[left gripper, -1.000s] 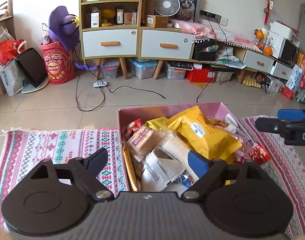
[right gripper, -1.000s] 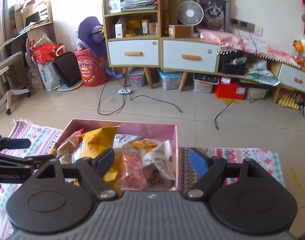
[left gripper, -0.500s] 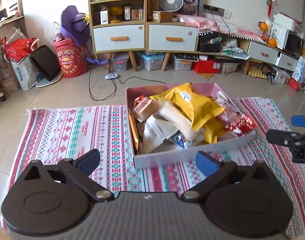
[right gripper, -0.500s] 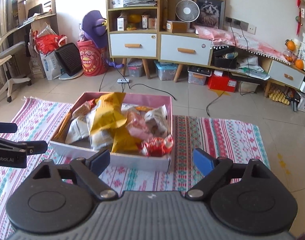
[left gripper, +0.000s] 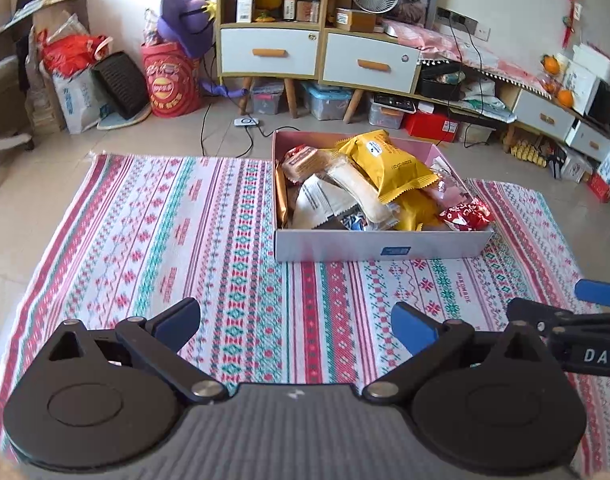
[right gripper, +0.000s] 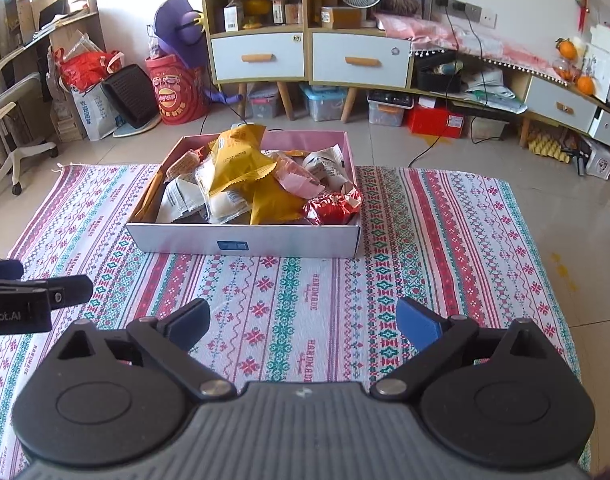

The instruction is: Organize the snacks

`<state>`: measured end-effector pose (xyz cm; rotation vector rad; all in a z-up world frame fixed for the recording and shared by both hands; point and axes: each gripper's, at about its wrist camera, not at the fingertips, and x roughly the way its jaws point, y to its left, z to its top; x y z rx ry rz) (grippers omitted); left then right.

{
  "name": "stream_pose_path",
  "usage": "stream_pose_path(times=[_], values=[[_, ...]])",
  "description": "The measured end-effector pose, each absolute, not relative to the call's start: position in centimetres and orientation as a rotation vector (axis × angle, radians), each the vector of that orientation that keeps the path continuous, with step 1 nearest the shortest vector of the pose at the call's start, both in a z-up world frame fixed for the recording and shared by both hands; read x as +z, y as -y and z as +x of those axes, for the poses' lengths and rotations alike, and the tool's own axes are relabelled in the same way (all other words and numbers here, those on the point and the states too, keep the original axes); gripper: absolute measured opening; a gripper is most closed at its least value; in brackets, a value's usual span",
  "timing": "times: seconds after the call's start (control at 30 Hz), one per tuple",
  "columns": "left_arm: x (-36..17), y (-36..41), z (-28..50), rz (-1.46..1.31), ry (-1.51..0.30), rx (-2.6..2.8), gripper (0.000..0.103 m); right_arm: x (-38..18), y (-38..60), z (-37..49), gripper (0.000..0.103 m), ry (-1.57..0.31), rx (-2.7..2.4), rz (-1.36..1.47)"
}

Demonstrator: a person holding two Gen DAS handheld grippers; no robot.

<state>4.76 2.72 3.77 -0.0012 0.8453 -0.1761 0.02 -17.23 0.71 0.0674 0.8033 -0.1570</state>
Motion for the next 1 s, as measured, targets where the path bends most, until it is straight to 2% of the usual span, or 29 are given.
stream_pose_path(times=[1.0], values=[[3.8, -1.3, 2.2, 0.070, -0.812, -0.132, 0.103, 0.7, 15.6, -0.7, 0.103, -0.790, -0.175, 0.016]])
